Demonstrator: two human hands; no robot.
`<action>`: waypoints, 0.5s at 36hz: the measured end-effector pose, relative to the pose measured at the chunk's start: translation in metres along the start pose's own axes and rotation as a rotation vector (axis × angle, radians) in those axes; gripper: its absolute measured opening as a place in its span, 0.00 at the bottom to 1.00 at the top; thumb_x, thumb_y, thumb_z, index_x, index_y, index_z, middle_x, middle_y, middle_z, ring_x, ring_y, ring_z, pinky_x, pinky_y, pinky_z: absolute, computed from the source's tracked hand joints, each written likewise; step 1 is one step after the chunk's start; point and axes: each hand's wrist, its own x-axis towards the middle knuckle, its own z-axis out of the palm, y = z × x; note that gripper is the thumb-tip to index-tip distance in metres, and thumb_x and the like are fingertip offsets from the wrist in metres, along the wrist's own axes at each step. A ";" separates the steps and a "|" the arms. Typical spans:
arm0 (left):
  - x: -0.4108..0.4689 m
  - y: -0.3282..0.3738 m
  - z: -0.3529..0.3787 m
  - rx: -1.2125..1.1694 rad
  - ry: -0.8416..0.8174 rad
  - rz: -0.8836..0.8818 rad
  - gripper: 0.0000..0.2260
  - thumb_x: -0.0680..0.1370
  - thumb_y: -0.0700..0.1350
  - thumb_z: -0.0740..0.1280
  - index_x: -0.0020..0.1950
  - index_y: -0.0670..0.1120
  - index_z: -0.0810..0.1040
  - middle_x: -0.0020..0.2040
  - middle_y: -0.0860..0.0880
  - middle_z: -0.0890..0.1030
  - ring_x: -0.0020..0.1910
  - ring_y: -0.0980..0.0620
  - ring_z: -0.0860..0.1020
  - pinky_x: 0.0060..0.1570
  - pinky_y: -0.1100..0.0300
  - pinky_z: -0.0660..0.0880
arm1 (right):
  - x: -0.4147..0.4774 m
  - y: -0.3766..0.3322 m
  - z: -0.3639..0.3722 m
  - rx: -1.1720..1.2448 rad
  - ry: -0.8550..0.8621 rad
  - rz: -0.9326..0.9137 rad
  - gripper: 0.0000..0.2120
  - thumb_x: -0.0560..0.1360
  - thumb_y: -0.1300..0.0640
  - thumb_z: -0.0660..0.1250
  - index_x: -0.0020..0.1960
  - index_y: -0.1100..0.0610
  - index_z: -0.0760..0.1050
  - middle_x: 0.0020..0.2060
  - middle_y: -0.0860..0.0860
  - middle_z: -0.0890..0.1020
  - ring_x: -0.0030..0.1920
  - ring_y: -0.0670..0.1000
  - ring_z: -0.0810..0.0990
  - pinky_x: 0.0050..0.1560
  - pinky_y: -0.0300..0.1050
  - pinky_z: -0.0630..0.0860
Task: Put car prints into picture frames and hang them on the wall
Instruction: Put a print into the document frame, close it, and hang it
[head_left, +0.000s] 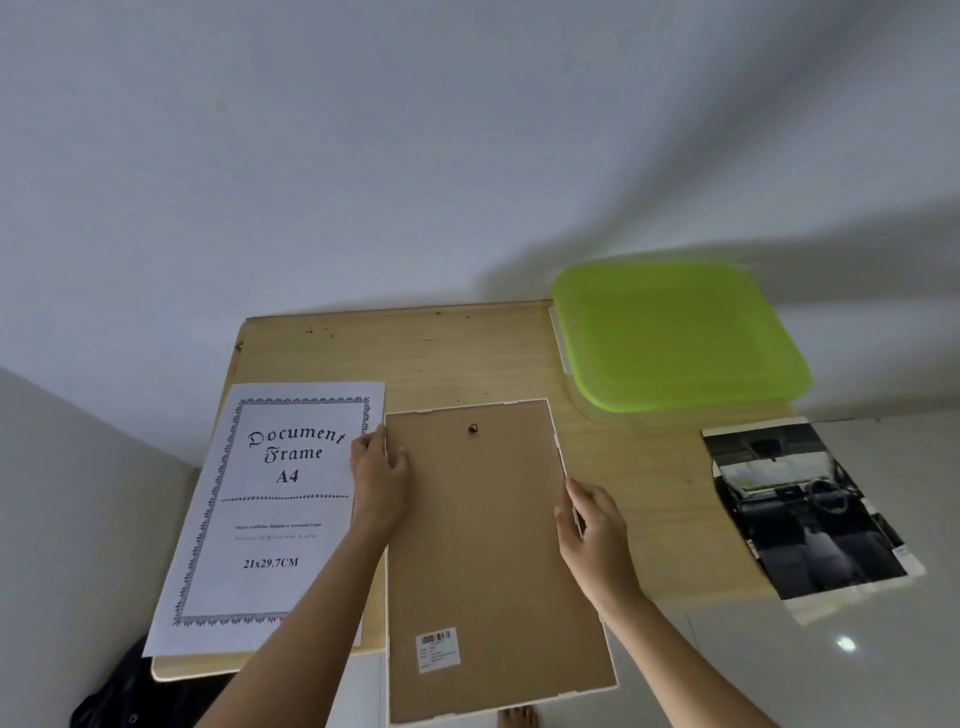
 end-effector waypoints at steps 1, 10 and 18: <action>0.000 -0.001 0.001 0.003 0.002 0.003 0.21 0.79 0.40 0.60 0.71 0.40 0.64 0.64 0.40 0.66 0.65 0.44 0.66 0.66 0.52 0.62 | 0.001 0.001 0.000 -0.004 -0.008 0.000 0.17 0.72 0.65 0.65 0.60 0.68 0.74 0.46 0.58 0.78 0.41 0.51 0.74 0.49 0.31 0.66; 0.009 0.010 0.001 0.129 0.051 0.110 0.22 0.75 0.35 0.61 0.70 0.39 0.66 0.64 0.41 0.66 0.65 0.42 0.62 0.64 0.53 0.61 | 0.025 -0.010 0.001 -0.056 -0.051 -0.174 0.17 0.70 0.70 0.66 0.58 0.63 0.75 0.49 0.56 0.75 0.51 0.53 0.72 0.54 0.28 0.64; 0.050 0.018 -0.006 0.303 -0.153 0.285 0.12 0.77 0.38 0.62 0.60 0.40 0.77 0.57 0.43 0.76 0.60 0.45 0.71 0.59 0.59 0.64 | 0.062 -0.051 0.031 -0.056 -0.182 -0.293 0.16 0.73 0.66 0.65 0.60 0.63 0.75 0.49 0.59 0.76 0.53 0.55 0.74 0.55 0.31 0.63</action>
